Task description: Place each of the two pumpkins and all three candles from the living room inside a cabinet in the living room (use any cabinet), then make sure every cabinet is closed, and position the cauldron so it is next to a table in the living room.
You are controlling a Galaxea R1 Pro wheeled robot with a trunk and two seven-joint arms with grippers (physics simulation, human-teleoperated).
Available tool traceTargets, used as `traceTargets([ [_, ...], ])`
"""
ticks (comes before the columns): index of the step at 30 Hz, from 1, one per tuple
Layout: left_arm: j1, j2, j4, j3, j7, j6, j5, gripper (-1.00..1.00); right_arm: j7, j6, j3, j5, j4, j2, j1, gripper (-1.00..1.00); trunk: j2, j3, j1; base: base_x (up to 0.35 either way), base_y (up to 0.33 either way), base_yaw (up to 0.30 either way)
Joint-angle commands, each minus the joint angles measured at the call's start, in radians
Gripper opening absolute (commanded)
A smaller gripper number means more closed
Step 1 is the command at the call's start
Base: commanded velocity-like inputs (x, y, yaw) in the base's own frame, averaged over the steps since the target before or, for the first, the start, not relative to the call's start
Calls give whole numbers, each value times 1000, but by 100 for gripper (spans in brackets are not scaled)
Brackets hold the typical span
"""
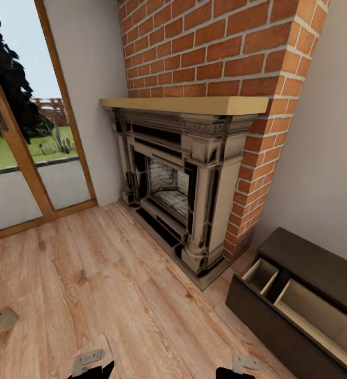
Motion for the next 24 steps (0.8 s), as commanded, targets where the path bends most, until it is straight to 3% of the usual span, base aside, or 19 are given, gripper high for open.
traceTargets([
  [1, -2, 1, -2, -5, 13, 2, 7, 100, -9, 5, 4, -7, -2, -1, 0, 100, 7, 2, -4, 0, 0, 290],
  [9, -3, 0, 2, 3, 34, 6, 14, 100, -14, 4, -3, -18, -1, -1, -1, 100, 63, 27, -35, 0, 0, 286],
  [18, -3, -1, 40, 5, 36, -3, 11, 100, -12, -44, -2, -21, 8, 0, -1, 100, 126, 55, -69, 0, 0, 102],
  [24, -4, -3, 160, 4, 30, -4, 8, 100, -11, -53, 1, -20, 11, 0, 0, 100, 168, 71, -92, 0, 0, 226],
])
